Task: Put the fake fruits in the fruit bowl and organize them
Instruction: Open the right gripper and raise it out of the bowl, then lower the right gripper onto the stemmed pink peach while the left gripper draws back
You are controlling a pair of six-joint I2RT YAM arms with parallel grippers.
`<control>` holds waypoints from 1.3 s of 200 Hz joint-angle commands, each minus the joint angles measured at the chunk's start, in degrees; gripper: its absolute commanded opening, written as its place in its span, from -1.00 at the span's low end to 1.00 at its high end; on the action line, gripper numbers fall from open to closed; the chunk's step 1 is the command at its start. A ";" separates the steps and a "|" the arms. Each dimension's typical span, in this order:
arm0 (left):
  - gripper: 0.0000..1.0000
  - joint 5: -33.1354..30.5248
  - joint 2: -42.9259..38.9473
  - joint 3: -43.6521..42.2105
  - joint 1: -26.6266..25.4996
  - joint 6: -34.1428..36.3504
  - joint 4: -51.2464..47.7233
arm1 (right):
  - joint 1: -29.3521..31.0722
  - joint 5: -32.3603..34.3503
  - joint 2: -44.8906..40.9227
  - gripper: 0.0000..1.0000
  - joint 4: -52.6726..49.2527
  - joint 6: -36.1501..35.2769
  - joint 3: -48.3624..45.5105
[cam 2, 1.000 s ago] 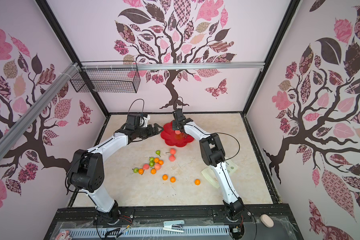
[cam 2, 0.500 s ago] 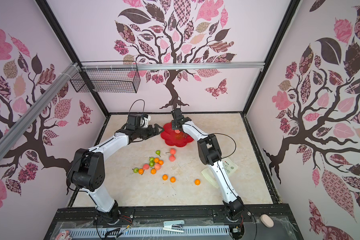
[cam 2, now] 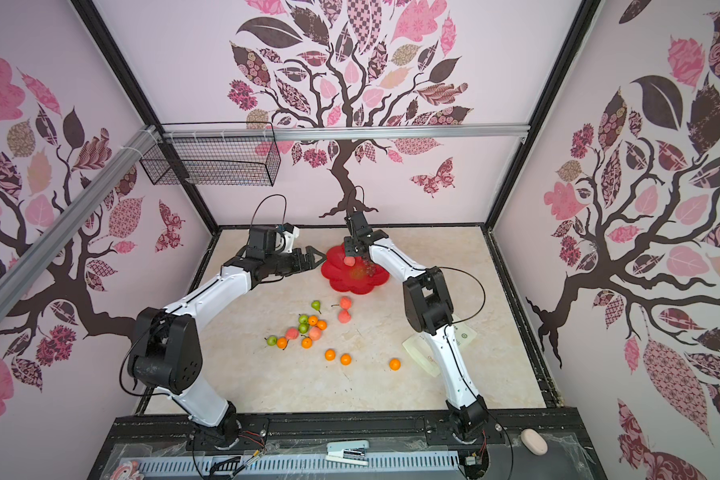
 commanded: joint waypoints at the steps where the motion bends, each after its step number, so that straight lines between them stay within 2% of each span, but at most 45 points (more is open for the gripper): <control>1: 0.97 -1.58 -5.12 0.23 -1.76 4.16 -2.66 | 0.45 -1.53 -11.28 -0.31 2.40 2.26 -5.46; 35: 0.97 -2.73 -10.11 -2.13 -3.87 4.50 -7.63 | 2.56 -1.54 -20.98 -0.31 3.52 4.43 -18.43; 63: 0.97 -3.74 -15.94 -8.33 -5.48 3.55 -8.46 | 5.28 -1.22 -27.31 -0.31 2.22 5.45 -27.17; 90: 0.97 -4.19 -21.68 -14.60 -5.56 0.95 -8.86 | 8.70 -2.80 -30.88 -0.30 0.35 1.34 -32.27; 123: 0.97 -4.72 -28.04 -20.97 -4.85 -2.19 -8.68 | 11.17 -10.72 -31.02 -0.31 -1.46 -5.59 -35.37; 179: 0.97 1.89 -32.67 -29.64 3.60 -7.04 -4.60 | 14.20 -13.77 -21.53 -0.35 -11.33 -19.04 -25.65; 260: 0.96 11.68 -31.33 -33.38 14.15 -11.23 3.95 | 16.68 -6.97 -7.73 -0.37 -22.60 -28.75 -9.04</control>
